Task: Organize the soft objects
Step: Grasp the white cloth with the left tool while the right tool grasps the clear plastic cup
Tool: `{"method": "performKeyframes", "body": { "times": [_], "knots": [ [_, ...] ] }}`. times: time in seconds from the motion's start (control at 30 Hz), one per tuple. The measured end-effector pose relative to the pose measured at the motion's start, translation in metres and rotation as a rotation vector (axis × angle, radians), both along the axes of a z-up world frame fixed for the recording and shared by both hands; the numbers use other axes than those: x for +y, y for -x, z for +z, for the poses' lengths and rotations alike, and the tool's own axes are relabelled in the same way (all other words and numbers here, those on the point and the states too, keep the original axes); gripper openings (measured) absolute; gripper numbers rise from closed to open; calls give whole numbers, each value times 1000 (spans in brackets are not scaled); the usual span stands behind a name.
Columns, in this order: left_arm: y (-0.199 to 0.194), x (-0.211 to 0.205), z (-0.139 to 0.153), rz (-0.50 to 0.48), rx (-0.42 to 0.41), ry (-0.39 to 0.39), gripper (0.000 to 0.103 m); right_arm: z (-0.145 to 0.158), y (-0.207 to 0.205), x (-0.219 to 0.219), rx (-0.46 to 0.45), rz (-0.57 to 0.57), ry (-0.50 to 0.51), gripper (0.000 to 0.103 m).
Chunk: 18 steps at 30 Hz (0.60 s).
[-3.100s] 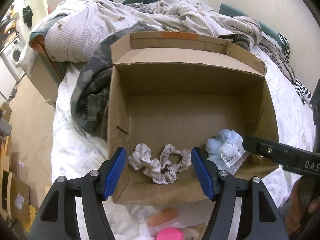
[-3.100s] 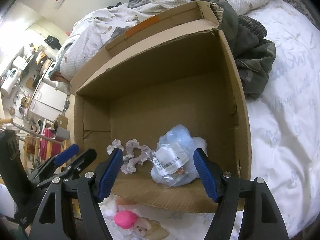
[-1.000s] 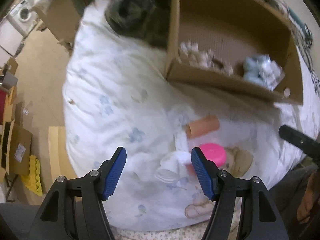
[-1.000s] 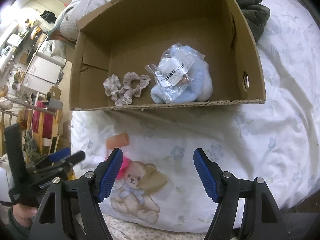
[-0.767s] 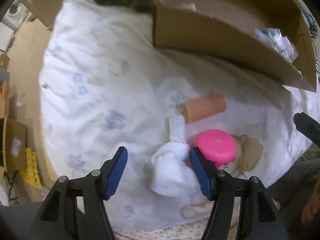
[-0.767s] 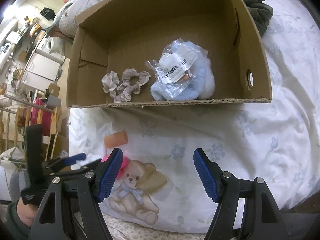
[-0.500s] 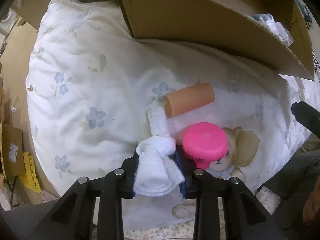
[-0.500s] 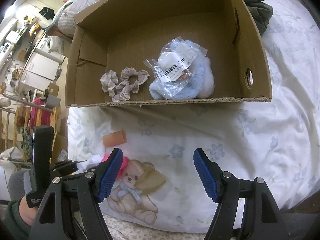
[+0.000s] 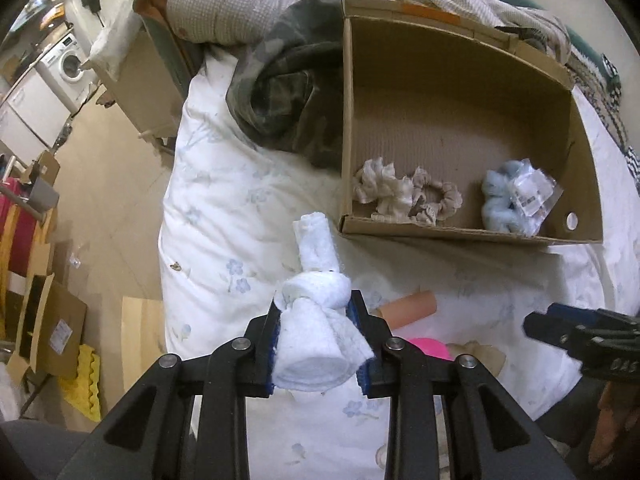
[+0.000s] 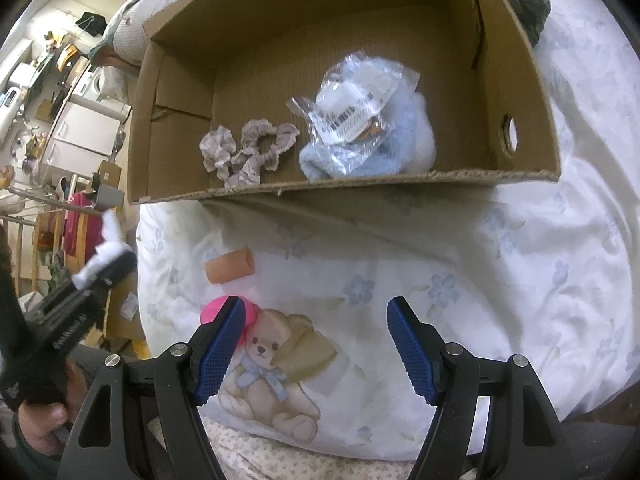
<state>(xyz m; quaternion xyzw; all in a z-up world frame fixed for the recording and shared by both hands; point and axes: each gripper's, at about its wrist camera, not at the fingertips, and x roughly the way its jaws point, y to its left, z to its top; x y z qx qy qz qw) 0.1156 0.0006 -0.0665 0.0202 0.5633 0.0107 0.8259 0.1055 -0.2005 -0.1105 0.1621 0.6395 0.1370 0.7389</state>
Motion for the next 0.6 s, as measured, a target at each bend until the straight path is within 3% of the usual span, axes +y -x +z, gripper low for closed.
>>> {"method": "performKeyframes", "body": {
  "times": [0.13,0.37,0.6],
  "knots": [
    [-2,5,-1,7,26,24,26,-10,1,11,35,49,11,77],
    [-6,5,-7,-1,51,28,26,-31,11,59,93,251,88,77],
    [-7,0,-9,-13,61,36,26,-46,30,95,78,432,256,74]
  ]
}}
